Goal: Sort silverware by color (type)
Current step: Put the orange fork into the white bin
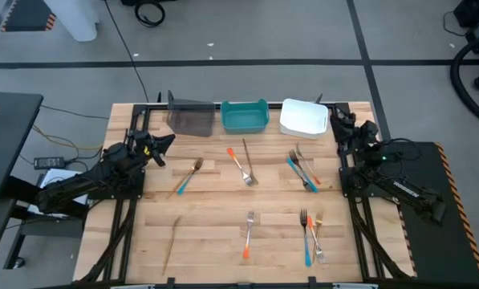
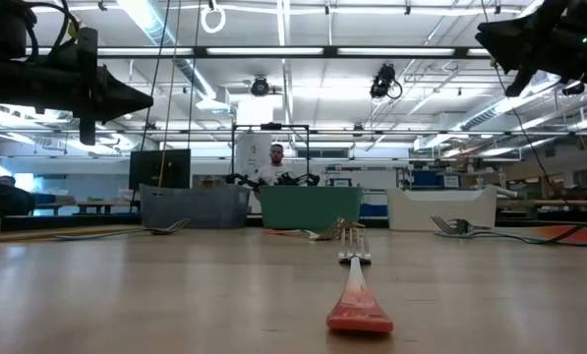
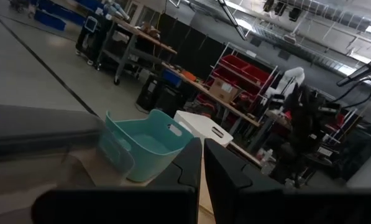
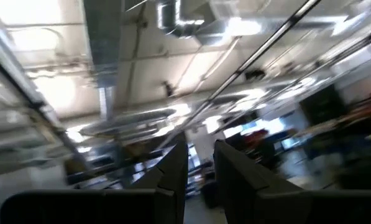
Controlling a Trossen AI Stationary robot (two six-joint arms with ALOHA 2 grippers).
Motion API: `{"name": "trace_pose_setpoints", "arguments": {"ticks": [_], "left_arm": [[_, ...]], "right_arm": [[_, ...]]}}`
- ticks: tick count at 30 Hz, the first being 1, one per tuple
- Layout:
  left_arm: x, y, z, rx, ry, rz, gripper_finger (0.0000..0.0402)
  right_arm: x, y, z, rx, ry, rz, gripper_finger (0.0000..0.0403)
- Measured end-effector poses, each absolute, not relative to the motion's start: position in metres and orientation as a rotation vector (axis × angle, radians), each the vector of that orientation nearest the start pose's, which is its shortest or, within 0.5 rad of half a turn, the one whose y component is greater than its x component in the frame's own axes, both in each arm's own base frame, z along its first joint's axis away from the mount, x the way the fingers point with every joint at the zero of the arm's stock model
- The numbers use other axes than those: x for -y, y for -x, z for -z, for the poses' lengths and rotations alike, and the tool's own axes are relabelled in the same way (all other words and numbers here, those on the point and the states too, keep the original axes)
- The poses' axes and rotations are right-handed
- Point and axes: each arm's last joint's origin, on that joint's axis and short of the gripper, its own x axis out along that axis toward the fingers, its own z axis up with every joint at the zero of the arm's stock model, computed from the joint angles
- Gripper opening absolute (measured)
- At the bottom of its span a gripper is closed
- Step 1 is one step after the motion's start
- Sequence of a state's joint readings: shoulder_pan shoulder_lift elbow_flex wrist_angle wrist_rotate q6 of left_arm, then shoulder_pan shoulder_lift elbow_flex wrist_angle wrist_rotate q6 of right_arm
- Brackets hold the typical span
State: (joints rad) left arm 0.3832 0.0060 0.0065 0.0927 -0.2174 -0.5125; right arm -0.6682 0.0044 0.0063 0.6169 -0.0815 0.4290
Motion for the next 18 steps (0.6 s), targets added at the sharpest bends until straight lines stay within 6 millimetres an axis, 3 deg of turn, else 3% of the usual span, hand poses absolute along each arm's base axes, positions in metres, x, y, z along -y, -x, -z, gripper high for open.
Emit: {"name": "trace_pose_setpoints", "arguments": {"ticks": [13, 18], "left_arm": [[-0.0417, -0.0876, -0.1722, 0.235, 0.532, -0.553, 0.0027], [-0.0419, -0.0875, -0.1719, 0.272, 0.661, -0.549, 0.0027]], "right_arm": [[0.0499, -0.0623, -0.2209, 0.747, -0.287, 0.491, 0.0085], [0.0496, -0.0588, -0.2286, 0.787, -0.263, 0.554, 0.0085]]}}
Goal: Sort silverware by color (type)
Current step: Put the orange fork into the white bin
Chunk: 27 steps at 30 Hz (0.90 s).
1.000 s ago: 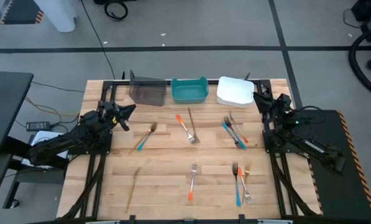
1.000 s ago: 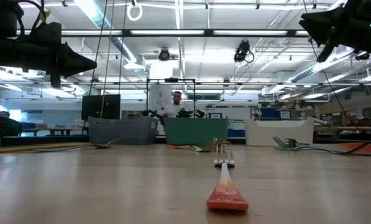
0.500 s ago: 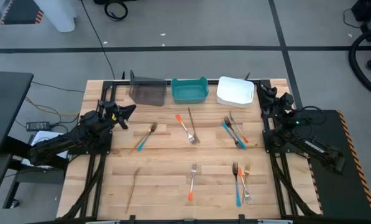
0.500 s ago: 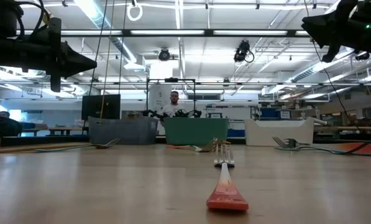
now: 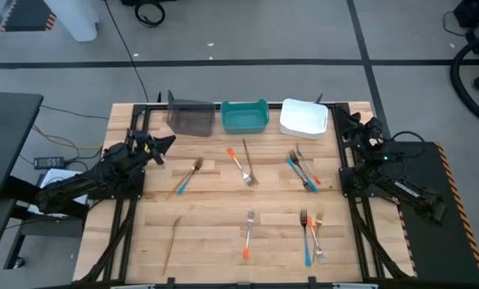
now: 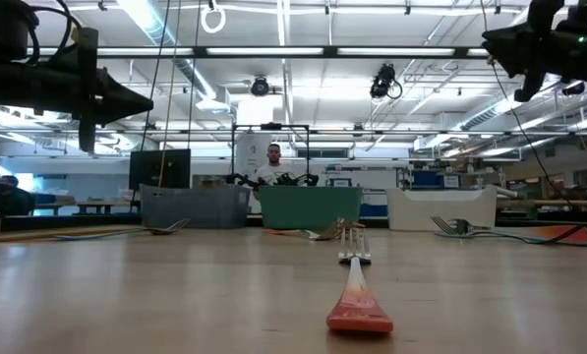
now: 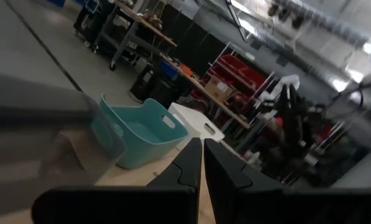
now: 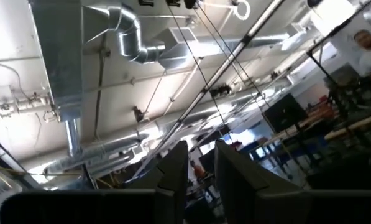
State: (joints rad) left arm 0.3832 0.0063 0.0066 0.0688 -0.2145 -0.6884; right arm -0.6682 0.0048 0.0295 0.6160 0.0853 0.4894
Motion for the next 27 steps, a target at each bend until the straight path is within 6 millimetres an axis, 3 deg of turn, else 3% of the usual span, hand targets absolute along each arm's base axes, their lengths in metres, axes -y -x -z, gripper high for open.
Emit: {"name": "trace_pose_setpoints", "arguments": {"ticks": [5, 9, 12, 19, 27], "left_arm": [[-0.043, -0.087, -0.173, 0.301, 0.675, -0.571, 0.0027], [-0.043, -0.086, -0.173, 0.323, 0.705, -0.601, 0.0027], [-0.043, -0.086, -0.173, 0.324, 0.705, -0.602, 0.0027], [-0.043, -0.086, -0.172, 0.304, 0.665, -0.609, 0.0027], [-0.043, -0.086, -0.173, 0.288, 0.614, -0.614, 0.0027]], "right_arm": [[0.047, -0.056, -0.250, 0.716, -0.181, 0.605, 0.0085], [0.048, -0.057, -0.263, 0.479, -0.225, 0.677, 0.0085], [0.049, -0.058, -0.266, 0.260, -0.356, 0.716, 0.0085], [0.048, -0.062, -0.252, -0.283, -0.587, 0.721, 0.0085], [0.059, -0.079, -0.230, -0.540, -0.879, 0.767, 0.0085]]}}
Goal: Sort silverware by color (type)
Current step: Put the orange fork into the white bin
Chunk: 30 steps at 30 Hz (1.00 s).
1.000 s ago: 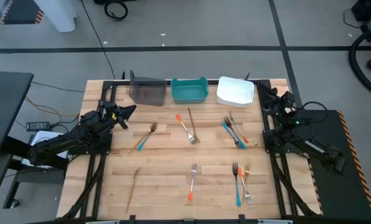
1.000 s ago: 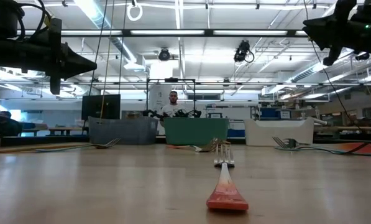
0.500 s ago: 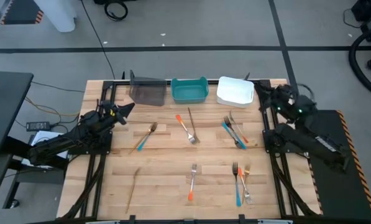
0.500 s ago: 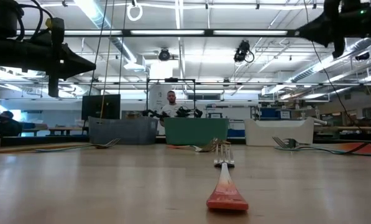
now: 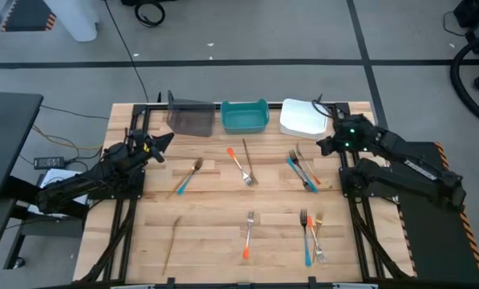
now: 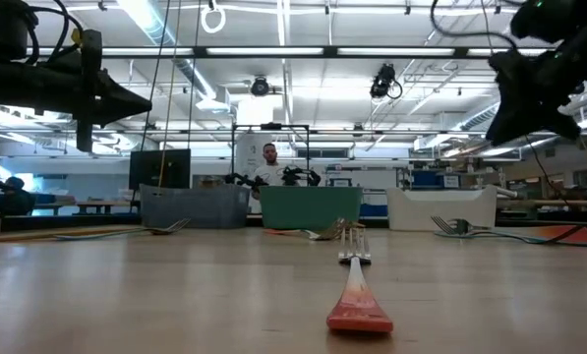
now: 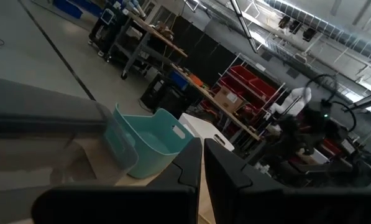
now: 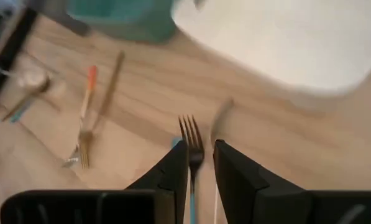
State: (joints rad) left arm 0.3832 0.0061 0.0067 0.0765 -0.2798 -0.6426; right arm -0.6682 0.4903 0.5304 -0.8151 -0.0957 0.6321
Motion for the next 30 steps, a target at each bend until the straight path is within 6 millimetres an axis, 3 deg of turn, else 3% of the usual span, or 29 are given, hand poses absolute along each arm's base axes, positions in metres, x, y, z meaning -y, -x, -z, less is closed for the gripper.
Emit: {"name": "trace_pose_setpoints", "arguments": {"ticks": [4, 10, 30], "left_arm": [[-0.043, -0.086, -0.173, 0.288, 0.615, -0.615, 0.0027], [-0.043, -0.086, -0.173, 0.289, 0.615, -0.614, 0.0027], [-0.044, -0.086, -0.173, 0.290, 0.613, -0.619, 0.0027]], "right_arm": [[0.066, -0.088, -0.220, -0.613, -1.018, 0.834, 0.0085], [0.076, -0.101, -0.208, -0.721, -1.082, 0.884, 0.0085], [0.082, -0.142, -0.177, -0.981, -0.955, 0.743, 0.0085]]}}
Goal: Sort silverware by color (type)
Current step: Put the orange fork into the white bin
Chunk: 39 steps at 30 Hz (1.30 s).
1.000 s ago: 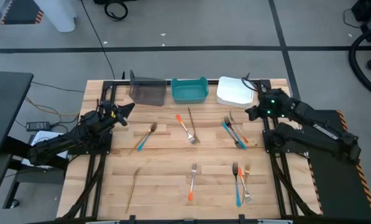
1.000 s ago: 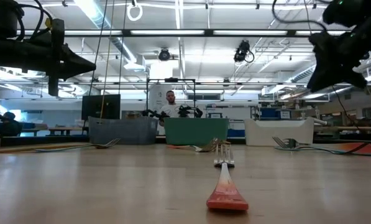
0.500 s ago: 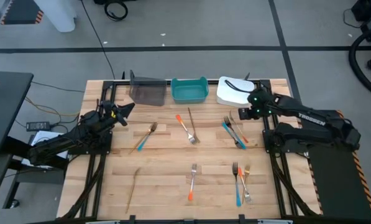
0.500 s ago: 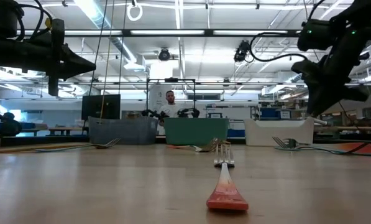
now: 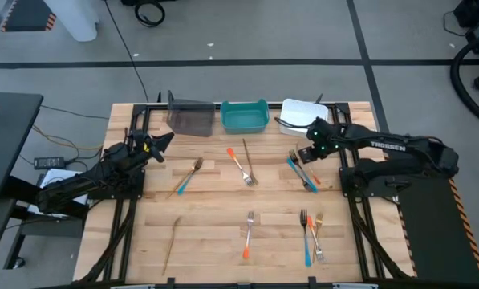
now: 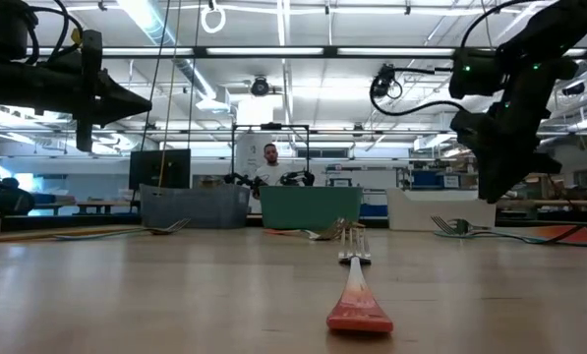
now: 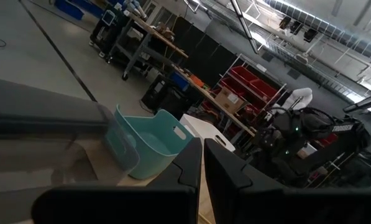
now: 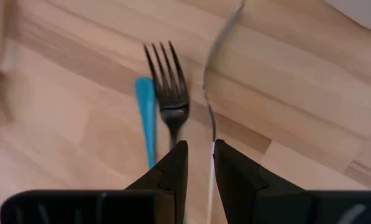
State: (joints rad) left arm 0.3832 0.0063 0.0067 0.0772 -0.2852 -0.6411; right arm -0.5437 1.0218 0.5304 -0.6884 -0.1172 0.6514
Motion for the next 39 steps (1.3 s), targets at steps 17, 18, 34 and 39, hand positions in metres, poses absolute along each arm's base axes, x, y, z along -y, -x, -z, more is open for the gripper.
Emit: {"name": "trace_pose_setpoints", "arguments": {"ticks": [17, 18, 34, 39], "left_arm": [[-0.044, -0.086, -0.173, 0.290, 0.612, -0.620, 0.0027], [-0.044, -0.086, -0.173, 0.290, 0.612, -0.620, 0.0027], [-0.042, -0.087, -0.177, 0.322, 0.689, -0.554, 0.0020], [-0.040, -0.085, -0.202, 0.326, 0.634, -0.483, 0.0013]], "right_arm": [[0.082, -0.166, -0.139, -1.170, -0.844, 0.828, 0.0085], [0.083, -0.167, -0.137, -1.178, -0.841, 0.833, 0.0085], [0.090, -0.175, -0.179, -0.973, -0.850, 0.734, 0.0008], [0.117, -0.181, -0.227, -0.805, -0.628, 0.816, 0.0008]]}}
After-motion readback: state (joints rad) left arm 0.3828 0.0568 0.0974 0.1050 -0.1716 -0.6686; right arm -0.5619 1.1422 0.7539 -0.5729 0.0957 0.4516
